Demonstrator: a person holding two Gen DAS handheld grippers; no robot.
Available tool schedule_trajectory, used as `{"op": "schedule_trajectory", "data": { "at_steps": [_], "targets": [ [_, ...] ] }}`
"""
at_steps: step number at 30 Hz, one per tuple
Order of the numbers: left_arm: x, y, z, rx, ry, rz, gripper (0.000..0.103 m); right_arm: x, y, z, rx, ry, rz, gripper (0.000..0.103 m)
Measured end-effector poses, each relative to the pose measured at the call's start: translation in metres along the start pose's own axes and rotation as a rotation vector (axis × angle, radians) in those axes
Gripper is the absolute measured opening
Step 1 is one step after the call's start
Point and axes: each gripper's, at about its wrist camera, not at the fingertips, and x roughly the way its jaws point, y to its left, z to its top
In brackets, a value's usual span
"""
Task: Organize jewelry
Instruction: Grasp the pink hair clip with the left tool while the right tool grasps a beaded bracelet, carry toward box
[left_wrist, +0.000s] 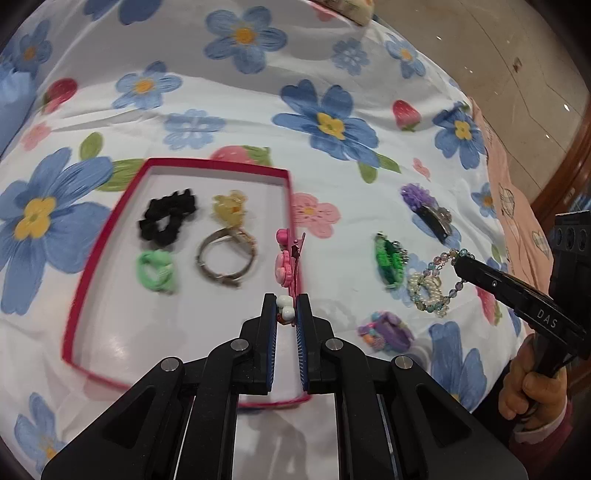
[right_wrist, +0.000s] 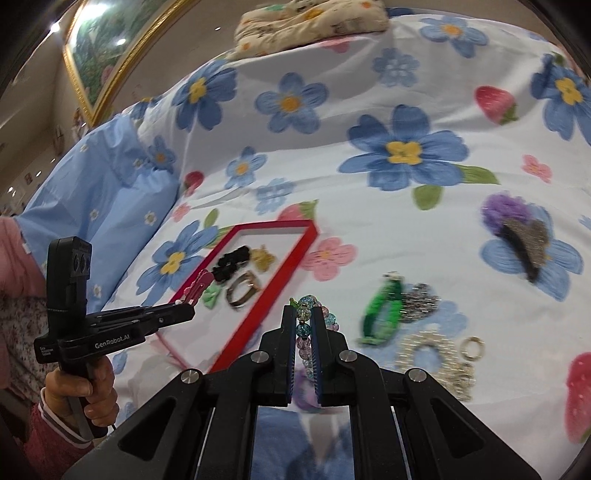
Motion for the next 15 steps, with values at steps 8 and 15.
{"op": "schedule_trajectory", "data": {
  "at_steps": [8, 15],
  "targets": [
    [-0.014, 0.032, -0.008, -0.053, -0.014, 0.037, 0.008, 0.025, 0.038, 0.007, -0.057, 0.027, 0.058, 0.007],
    [-0.017, 0.056, -0.014, -0.092, -0.015, 0.066, 0.008, 0.047, 0.063, 0.011, -0.086, 0.053, 0.109, 0.007]
  ]
}}
